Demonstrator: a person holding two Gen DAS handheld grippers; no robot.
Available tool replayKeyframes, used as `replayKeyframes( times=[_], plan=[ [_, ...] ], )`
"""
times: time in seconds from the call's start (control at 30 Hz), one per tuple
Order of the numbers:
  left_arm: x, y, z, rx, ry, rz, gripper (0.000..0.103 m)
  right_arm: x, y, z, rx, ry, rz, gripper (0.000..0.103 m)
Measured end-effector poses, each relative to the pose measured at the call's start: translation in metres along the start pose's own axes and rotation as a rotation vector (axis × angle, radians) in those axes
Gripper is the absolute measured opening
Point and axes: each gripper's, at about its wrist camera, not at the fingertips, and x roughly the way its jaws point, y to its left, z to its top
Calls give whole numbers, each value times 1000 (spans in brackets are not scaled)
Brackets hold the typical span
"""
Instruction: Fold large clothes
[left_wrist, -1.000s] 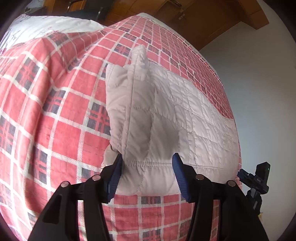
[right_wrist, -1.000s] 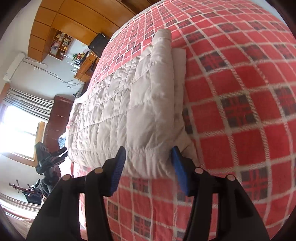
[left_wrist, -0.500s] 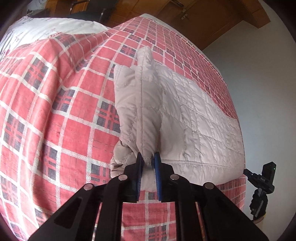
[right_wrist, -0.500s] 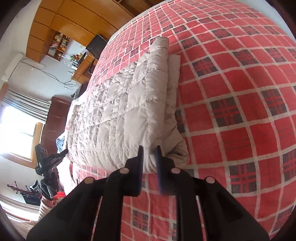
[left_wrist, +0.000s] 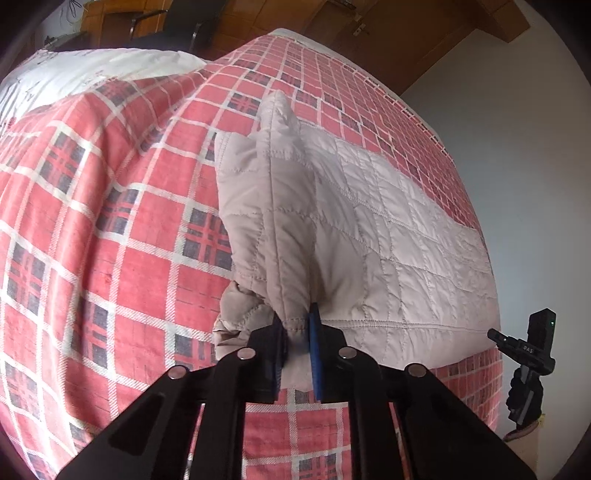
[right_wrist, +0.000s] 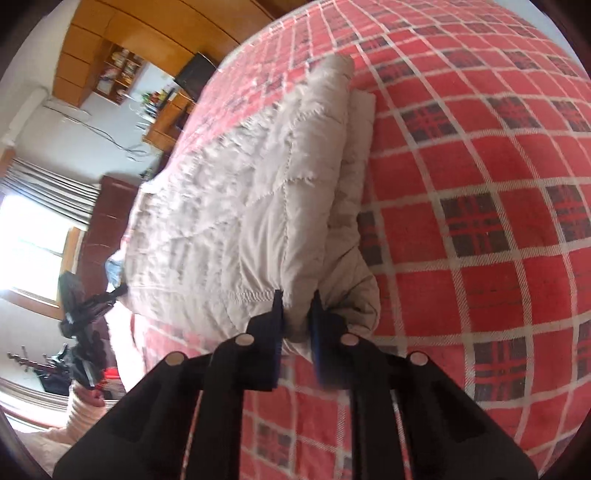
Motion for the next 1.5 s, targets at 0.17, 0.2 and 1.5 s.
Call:
replayKeyframes(
  times=[0.17,0.2,1.5],
  plan=[
    [20,17,-8,-10,49,33,9,16,-8,-4,3,59,-59,11],
    [24,19,-9,-15,54,33,9,22,-13,-5,23,74,-60,11],
    [85,17,63,-121,100,-214,45,54,-29,49,60,62,150,51]
  ],
)
